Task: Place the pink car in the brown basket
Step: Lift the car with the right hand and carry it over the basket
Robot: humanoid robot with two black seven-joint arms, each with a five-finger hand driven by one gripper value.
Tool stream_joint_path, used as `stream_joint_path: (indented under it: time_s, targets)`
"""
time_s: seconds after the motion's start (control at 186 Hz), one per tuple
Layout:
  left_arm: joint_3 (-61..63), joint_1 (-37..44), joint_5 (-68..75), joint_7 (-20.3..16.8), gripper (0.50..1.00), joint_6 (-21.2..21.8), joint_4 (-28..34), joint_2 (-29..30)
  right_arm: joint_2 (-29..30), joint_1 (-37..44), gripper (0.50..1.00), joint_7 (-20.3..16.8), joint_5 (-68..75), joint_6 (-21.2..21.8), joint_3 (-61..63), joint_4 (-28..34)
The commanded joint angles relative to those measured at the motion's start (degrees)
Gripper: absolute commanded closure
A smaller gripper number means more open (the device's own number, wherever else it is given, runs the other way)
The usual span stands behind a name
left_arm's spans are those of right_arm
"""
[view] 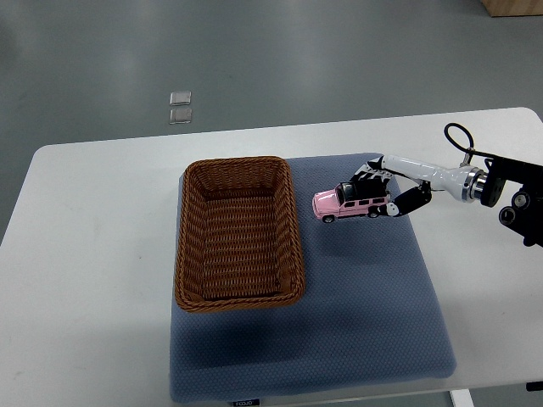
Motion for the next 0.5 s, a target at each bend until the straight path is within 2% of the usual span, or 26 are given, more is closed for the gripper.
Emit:
stream_joint_path:
  time_s: [0.0,0.107,0.36,0.494]
  targets:
    - [0.0,0.0,0.0,0.0,0.500,0.0,0.0,0.0,0.2,1.1,1.000,0.0,0.0,0.4,2.0,0.0]
    - [0.0,0.0,0.0,0.0,0.500,0.0,0.0,0.0,1.7,3.3,1.000,-0.2,0.0,0.4,2.0,-0.1]
    - [0.0,0.0,0.0,0.0,0.500,0.0,0.0,0.0,9.8,6.9,1.000,-1.0,-0.6,0.2,1.8,0.0]
    - [0.0,0.0,0.0,0.0,0.500,0.0,0.0,0.0,14.6,7.3,1.000,-3.3,-1.4,0.0,0.9,-0.1]
